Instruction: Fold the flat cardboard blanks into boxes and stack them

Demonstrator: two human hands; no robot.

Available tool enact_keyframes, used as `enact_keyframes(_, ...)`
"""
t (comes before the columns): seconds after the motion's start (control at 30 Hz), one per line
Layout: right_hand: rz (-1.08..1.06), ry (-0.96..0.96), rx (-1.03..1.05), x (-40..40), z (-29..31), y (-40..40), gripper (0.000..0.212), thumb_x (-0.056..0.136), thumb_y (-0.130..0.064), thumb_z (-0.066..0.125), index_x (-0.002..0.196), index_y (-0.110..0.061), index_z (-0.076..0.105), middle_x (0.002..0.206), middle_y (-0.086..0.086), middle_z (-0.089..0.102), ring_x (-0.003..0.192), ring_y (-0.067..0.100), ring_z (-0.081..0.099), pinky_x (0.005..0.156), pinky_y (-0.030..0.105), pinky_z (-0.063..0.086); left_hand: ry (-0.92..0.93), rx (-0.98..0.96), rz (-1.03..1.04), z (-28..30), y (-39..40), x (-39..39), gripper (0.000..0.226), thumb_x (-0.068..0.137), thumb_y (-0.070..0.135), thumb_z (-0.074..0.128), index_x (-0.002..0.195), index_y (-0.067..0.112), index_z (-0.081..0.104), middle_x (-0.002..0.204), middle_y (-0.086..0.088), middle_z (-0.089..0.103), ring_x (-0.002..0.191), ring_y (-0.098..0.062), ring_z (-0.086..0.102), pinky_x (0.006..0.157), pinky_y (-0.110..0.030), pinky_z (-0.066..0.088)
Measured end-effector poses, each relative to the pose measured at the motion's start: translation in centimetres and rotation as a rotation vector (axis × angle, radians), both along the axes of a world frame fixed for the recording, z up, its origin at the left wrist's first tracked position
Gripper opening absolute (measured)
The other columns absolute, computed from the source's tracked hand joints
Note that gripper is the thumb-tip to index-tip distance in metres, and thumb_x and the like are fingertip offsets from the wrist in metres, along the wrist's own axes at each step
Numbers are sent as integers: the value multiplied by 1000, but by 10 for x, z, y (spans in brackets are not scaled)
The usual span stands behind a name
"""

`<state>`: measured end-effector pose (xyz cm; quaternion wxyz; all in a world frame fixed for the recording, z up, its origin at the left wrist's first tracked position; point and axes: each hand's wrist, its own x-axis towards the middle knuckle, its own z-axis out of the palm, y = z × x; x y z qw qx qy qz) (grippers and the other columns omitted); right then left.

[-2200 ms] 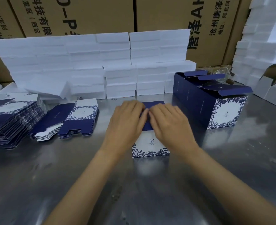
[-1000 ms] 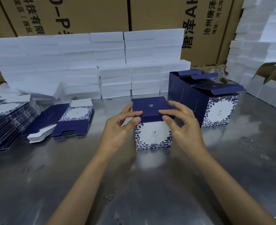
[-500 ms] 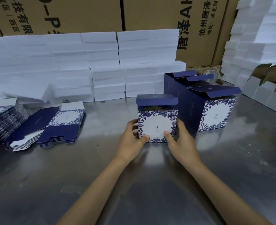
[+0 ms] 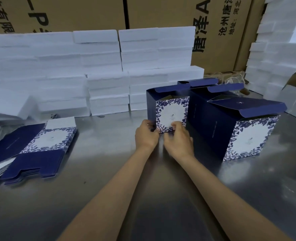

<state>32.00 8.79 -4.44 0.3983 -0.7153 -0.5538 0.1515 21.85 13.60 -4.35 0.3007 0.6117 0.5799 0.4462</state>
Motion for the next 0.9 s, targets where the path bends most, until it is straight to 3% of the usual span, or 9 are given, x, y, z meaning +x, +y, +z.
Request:
enact_keyframes(0.07,8,-45,-21,4,-1,18,46,97,-27,56,139,-16,44,145,5,52,136,27,41,108,43,31,19,-15,19,1,22,5,28,86,13,69,114,12,63,114,-9,73,109,-26,66,97,-33,49)
enact_keyframes(0.2,-3,-81,-29,9,-3,45,47,98,-32,53,141,-18,43,144,6,53,138,26,38,111,45,31,87,3,27,-4,58,9,23,87,19,67,110,18,64,112,-5,73,111,-26,65,98,-40,48)
enact_keyframes(0.33,4,-124,-38,8,-5,59,51,94,-32,55,142,-18,43,143,5,53,137,26,36,108,43,31,160,20,29,-9,80,14,21,89,26,63,110,27,65,112,3,73,111,-23,63,99,-40,46)
enact_keyframes(0.5,-27,-73,-23,9,-3,66,53,93,-31,56,143,-19,43,137,9,53,131,30,41,105,42,36,223,7,21,-13,92,16,27,92,26,56,119,28,60,121,-3,67,118,-27,57,100,-39,44)
enact_keyframes(0.63,-18,-101,-16,11,-5,63,48,97,-30,54,142,-17,45,137,10,56,132,29,41,105,42,34,214,-2,-36,-11,81,7,41,90,12,57,131,15,57,129,-15,61,122,-32,57,103,-40,46)
enact_keyframes(0.73,-11,-105,-23,9,-5,56,38,97,-26,52,134,-16,50,131,11,60,127,30,45,102,41,34,190,54,-91,-6,56,-9,39,89,2,57,127,4,58,128,-18,63,119,-31,60,98,-34,48)
enact_keyframes(0.9,8,-93,-105,-4,-4,28,28,96,-25,52,124,-21,55,130,9,61,124,33,49,102,38,34,269,75,-151,-8,2,-38,32,91,5,57,123,7,60,123,-13,63,118,-27,56,100,-31,43)
